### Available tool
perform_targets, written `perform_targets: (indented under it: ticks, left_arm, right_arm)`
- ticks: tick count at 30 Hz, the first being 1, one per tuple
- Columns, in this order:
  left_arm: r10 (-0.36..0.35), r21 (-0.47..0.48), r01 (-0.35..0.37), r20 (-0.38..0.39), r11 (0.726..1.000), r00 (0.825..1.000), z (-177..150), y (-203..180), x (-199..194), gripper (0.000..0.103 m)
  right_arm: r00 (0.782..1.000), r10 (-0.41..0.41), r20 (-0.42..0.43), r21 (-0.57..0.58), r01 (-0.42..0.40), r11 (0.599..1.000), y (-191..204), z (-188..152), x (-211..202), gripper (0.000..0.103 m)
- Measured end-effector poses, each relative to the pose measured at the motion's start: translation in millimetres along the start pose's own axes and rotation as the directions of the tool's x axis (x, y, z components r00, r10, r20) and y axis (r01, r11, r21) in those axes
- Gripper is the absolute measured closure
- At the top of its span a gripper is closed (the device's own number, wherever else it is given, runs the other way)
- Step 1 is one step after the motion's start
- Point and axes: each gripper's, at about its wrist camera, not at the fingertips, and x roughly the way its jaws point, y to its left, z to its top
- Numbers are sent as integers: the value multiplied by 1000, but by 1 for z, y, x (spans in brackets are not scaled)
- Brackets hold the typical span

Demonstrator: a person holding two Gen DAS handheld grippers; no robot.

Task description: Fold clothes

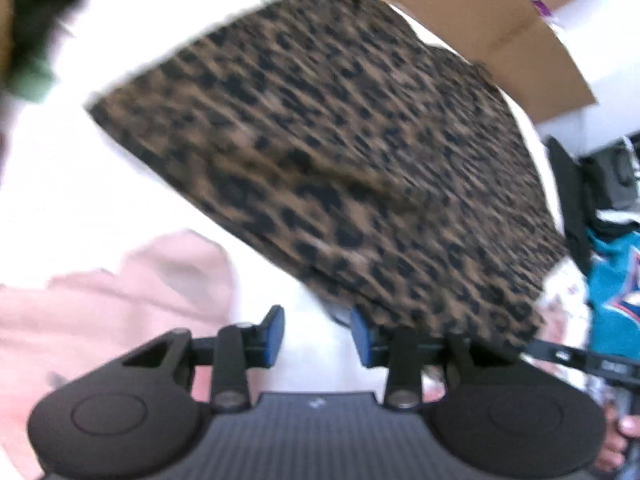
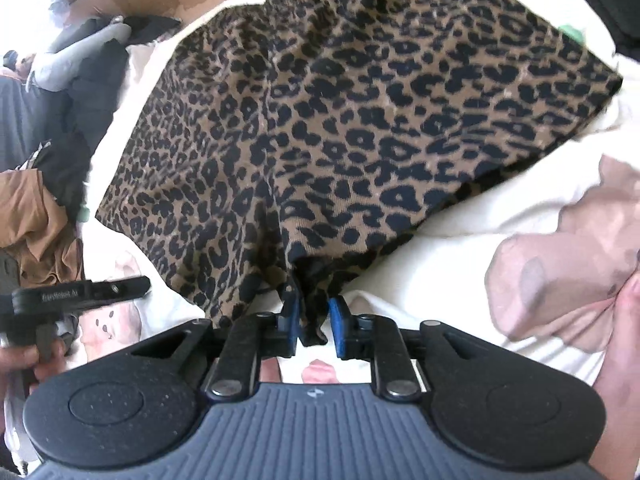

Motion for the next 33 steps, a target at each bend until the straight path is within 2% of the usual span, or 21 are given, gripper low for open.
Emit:
perform_targets:
  ticks: [4, 9, 13, 17, 22, 28, 31, 33]
  left_arm:
    - [79, -8, -79, 94, 997, 992, 22, 25, -20, 65]
    - [204, 11, -210, 182, 978, 962, 48, 43, -24, 65]
    - [245, -10, -249, 223, 968, 944, 62, 58, -25, 64]
    - [275, 0, -282, 230, 959, 934, 72, 66, -15, 65]
    - [257, 44, -274, 227, 961, 939, 76, 69, -5, 66]
    - [207, 163, -239, 189, 957, 960, 78, 66, 4, 70]
    - [171, 137, -197, 177, 971, 969, 80, 76, 2, 82]
    - [140, 120, -160, 160, 980, 977, 80, 81, -1, 91]
  right_arm:
    - [999, -12, 40, -17, 13, 1000, 3, 4, -10, 84]
    - [997, -18, 71, -41, 21, 999, 8, 11, -17, 84]
    - [995, -30, 91, -41, 34, 999, 9, 15, -19, 84]
    - [995, -38, 90, -47, 43, 998, 9, 17, -18, 84]
    - [995, -40, 92, -64, 46, 997, 14, 15, -17, 84]
    - [995, -49, 85, -96, 57, 994, 24, 23, -15, 83]
    - [993, -42, 110, -102, 53, 993, 29, 29, -19, 74]
    - [991, -34, 126, -104, 47, 994, 31, 33, -23, 74]
